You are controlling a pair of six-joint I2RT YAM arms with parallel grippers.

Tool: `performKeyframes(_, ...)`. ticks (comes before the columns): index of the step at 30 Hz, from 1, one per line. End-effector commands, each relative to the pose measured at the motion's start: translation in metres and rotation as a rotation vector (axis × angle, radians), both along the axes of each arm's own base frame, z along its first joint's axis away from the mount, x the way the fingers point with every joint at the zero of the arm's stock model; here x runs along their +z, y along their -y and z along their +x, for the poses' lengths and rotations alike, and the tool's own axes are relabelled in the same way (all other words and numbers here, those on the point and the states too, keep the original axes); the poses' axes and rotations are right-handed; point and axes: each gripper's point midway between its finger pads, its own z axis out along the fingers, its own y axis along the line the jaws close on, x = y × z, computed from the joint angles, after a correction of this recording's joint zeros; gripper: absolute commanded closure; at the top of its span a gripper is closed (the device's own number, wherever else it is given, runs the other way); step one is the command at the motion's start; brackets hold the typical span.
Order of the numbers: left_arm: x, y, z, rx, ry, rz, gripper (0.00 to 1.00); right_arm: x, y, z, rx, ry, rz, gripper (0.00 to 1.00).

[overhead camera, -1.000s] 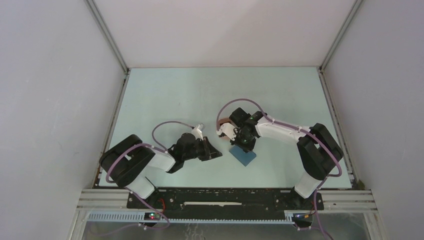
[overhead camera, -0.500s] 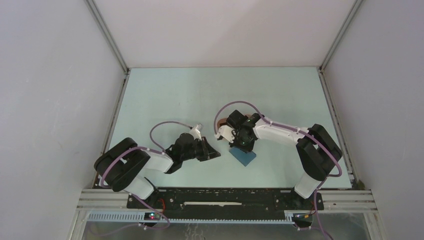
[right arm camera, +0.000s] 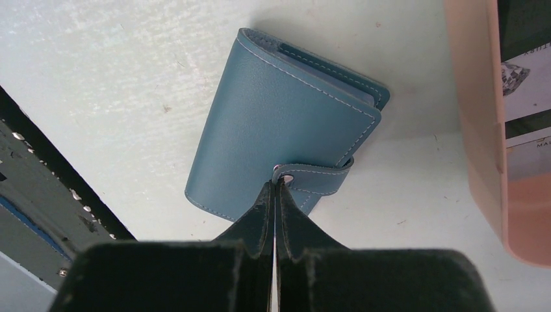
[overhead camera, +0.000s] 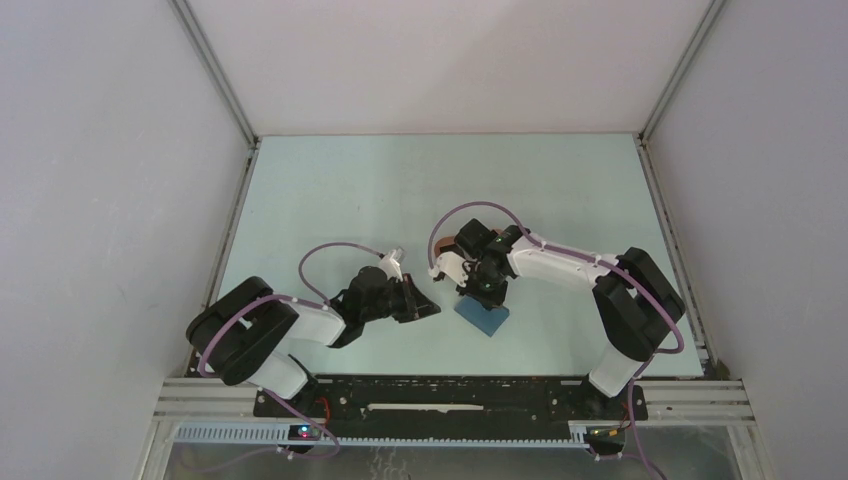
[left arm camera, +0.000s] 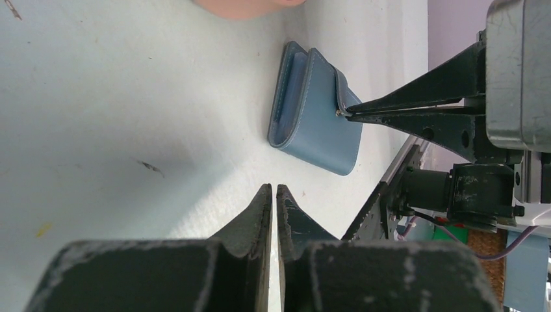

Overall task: Put the credit cards into the card holder
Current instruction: Close the card holder at the center of the board.

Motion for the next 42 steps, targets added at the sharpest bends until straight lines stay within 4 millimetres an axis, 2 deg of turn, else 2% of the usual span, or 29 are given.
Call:
performKeyframes(1, 0.005, -0.003, 0.001, -0.002, 0.038, -0.004, 0.9, -0.012, 0.001, -0.025, 0.022, -0.11, -0.008, 1.0)
performKeyframes(7, 0.004, -0.004, 0.001, -0.001, 0.038, -0.002, 0.9, -0.024, 0.0, -0.03, 0.055, -0.107, -0.066, 1.0)
performKeyframes(20, 0.006, -0.007, 0.0, 0.002, 0.048, -0.006, 0.9, -0.033, 0.001, -0.036, 0.062, -0.156, -0.108, 1.0)
performKeyframes(21, 0.007, -0.007, 0.0, 0.004, 0.051, -0.008, 0.9, -0.031, 0.001, -0.035, 0.063, -0.155, -0.101, 0.96)
performKeyframes(24, 0.011, -0.008, -0.002, 0.0, 0.061, -0.018, 0.9, -0.017, -0.002, -0.031, 0.055, -0.137, -0.049, 0.68)
performKeyframes(27, 0.019, -0.008, -0.003, -0.007, 0.086, -0.031, 0.88, 0.006, -0.003, -0.028, 0.047, -0.126, 0.038, 0.55)
performKeyframes(31, 0.037, -0.008, -0.004, -0.024, 0.139, -0.06, 0.82, 0.046, -0.004, -0.029, 0.067, -0.109, 0.202, 0.48)
performKeyframes(34, 0.053, -0.01, -0.003, -0.029, 0.193, -0.062, 0.77, 0.063, 0.0, -0.032, 0.114, -0.044, 0.284, 0.47)
performKeyframes(39, 0.08, -0.026, 0.003, -0.002, 0.299, 0.029, 0.64, 0.075, -0.009, -0.029, 0.16, 0.103, 0.396, 0.41)
performKeyframes(42, 0.097, -0.046, 0.012, 0.069, 0.379, 0.106, 0.52, 0.067, -0.021, -0.02, 0.131, 0.203, 0.357, 0.24)
